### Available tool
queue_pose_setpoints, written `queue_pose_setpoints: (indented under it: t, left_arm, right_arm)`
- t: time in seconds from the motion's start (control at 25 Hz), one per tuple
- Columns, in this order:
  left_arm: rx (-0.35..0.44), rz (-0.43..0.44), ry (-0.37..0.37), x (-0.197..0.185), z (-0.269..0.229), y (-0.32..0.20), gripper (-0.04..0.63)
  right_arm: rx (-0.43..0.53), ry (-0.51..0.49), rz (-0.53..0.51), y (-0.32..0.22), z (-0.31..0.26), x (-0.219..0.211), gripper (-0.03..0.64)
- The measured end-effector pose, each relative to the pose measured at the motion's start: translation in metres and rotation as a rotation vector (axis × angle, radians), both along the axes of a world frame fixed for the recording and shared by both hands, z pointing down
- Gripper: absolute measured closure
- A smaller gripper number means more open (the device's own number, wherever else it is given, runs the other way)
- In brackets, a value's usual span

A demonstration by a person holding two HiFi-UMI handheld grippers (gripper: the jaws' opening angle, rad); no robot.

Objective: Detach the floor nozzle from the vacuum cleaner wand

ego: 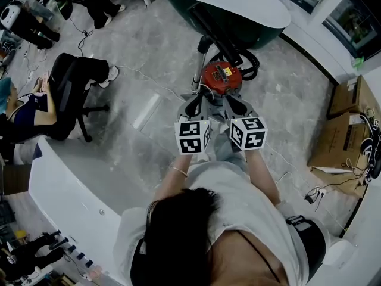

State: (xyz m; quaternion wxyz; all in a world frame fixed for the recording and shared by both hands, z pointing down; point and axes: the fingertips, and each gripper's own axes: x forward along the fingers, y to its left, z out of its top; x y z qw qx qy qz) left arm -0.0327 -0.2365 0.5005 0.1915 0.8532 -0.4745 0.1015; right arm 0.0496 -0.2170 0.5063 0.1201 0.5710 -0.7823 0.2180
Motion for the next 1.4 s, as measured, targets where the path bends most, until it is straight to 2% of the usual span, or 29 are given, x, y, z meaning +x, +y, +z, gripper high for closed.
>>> queue_pose_setpoints:
  t: [0.2,0.32,0.68,1.0,1.4]
  left_arm:
    - [0.008,-0.016,0.004,0.002,-0.002,-0.012,0.588]
    - [0.012,-0.025,0.001,0.004,-0.005,-0.019,0.588]
    - [0.018,-0.039,-0.003,0.013,-0.006,-0.039,0.587]
    - [0.019,-0.056,-0.002,0.017,-0.005,-0.055,0.588]
    - [0.034,-0.065,-0.006,0.021,-0.008,-0.073,0.588]
  right_arm:
    - [0.008,0.001,-0.034,-0.011,-0.004,-0.001,0.593]
    - [0.009,-0.009,-0.071,-0.018,-0.010,-0.003,0.491]
    - [0.046,-0.009,-0.131,-0.037,-0.029,0.002,0.471]
    - [0.123,-0.010,-0.155,-0.056,-0.065,0.010,0.399]
    - [0.169,0.066,-0.173,-0.081,-0.079,0.021,0.351]
